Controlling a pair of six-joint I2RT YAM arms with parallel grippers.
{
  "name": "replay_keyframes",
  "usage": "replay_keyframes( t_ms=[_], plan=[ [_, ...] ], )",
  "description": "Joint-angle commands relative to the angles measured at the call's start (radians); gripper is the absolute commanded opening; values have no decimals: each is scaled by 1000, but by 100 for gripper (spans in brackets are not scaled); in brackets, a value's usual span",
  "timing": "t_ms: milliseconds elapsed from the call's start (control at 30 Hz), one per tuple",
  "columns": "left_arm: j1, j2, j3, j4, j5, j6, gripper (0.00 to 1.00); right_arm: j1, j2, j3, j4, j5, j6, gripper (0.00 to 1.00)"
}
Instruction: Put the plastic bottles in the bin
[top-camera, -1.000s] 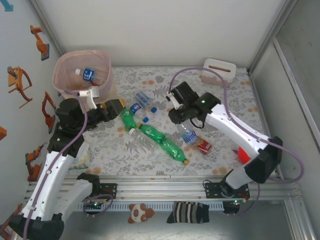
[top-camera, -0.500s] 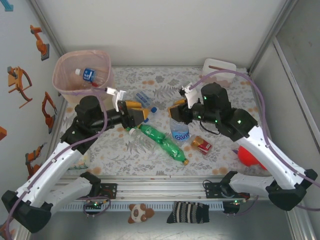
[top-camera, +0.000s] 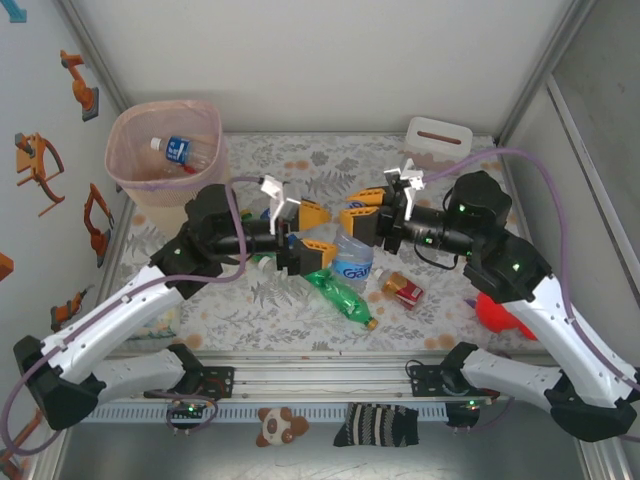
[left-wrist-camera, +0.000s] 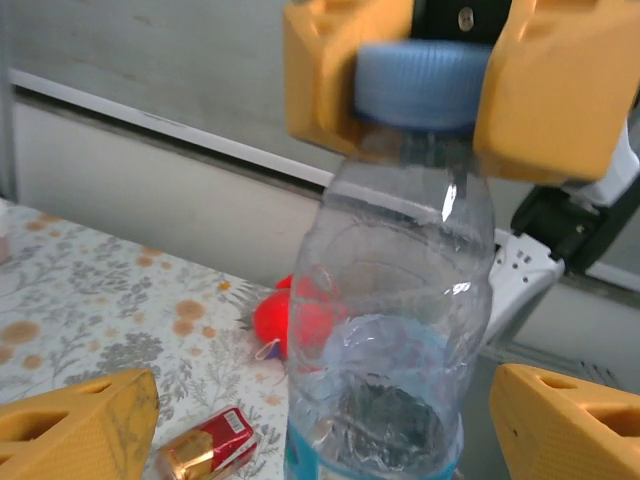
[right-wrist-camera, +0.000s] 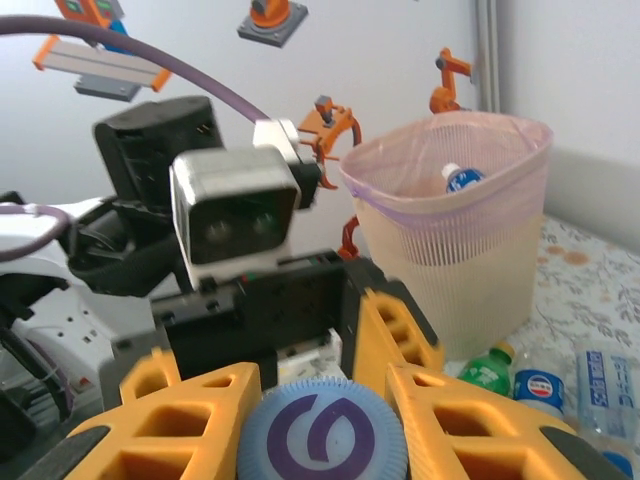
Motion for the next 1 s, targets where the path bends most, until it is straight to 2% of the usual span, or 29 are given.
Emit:
replay_keyframes(
  t_ms=[0, 167, 300, 500, 967],
  plan=[
    [-56, 47, 70, -40, 31, 109, 86, -4, -25, -7, 69, -33, 19, 27],
    [-110, 108, 112, -78, 32, 156, 84, -4, -41, -5, 68, -14, 19, 27],
    [-135, 122, 110, -74, 38, 177, 78, -3, -57, -4, 75, -13, 24, 27],
    [-142, 116, 98, -69, 67, 193, 70, -3, -82, -10, 89, 4, 25, 27],
    [-146, 114, 102, -60, 84, 201, 58, -4, -90, -8, 85, 4, 36, 27]
  ],
)
